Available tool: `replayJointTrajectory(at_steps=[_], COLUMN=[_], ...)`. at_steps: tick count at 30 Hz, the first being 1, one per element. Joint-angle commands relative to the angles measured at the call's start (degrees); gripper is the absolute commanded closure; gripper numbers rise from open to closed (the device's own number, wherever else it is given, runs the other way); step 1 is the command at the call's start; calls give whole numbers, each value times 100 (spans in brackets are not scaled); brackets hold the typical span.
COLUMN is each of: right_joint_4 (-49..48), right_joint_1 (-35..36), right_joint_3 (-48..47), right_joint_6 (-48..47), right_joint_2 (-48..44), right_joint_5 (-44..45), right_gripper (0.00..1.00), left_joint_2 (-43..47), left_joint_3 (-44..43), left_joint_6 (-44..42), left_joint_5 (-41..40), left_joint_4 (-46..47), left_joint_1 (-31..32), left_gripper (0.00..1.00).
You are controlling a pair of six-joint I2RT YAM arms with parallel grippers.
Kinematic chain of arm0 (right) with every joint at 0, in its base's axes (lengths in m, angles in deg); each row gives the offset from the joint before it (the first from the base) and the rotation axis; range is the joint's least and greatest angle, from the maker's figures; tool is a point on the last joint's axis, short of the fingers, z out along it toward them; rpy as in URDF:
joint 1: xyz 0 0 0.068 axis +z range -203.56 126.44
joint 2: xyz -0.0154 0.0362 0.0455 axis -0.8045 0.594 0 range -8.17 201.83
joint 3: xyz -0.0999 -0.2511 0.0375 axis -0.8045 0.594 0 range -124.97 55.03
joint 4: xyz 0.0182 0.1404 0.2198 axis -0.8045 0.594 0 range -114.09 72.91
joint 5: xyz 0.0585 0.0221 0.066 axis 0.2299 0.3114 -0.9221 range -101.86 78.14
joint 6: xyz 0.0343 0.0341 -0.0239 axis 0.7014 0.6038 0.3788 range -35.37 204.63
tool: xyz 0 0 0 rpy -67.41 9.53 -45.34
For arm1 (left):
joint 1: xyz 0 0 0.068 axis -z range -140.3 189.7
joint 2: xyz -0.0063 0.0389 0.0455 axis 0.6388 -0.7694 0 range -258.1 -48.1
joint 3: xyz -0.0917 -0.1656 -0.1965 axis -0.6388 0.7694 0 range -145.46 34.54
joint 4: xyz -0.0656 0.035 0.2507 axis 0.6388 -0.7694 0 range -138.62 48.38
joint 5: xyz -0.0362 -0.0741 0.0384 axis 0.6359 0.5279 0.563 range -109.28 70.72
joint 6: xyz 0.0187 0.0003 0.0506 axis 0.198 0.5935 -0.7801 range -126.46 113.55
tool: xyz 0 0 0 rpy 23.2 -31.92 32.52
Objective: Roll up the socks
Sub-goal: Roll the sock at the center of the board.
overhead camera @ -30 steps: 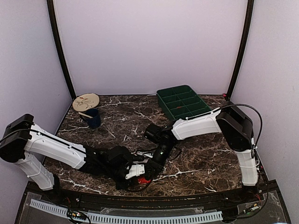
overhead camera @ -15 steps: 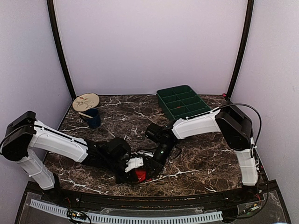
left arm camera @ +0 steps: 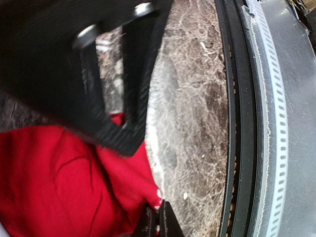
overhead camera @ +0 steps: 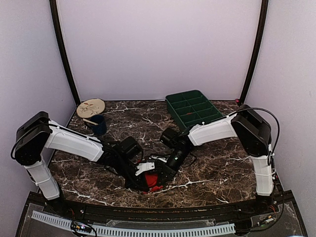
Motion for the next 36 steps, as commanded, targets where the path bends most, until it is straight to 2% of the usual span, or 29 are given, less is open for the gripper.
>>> replayJointTrajectory(at_steps=[1, 9, 17, 27, 31, 36], right_joint_4=[-379, -887, -1591, -2689, -2855, -2849], right_joint_1=[-26, -162, -340, -359, -246, 280], right_joint_3=[365, 758, 1490, 2790, 3150, 3406], right_joint_6=[175, 472, 1030, 1679, 1635, 1296], right_joint_2=[-308, -529, -963, -2091, -2725, -3370], right_joint_5=[120, 141, 579, 1638, 2274, 3470], right_gripper=[73, 71, 70, 70, 70, 70], left_joint_2=[-77, -397, -836, -1189, -1303, -1453], left_joint_3=[-177, -416, -785, -929, -1018, -1115], left_joint_6=[88, -32, -76, -67, -76, -98], left_joint_5=[413, 1110, 1947, 2375, 2489, 2572], left_joint_4=[-578, -1042, -1382, -1600, -1666, -1743], left_joint_1=[-366, -815, -923, -923, -932, -949], left_gripper=[100, 100, 100, 100, 100, 100])
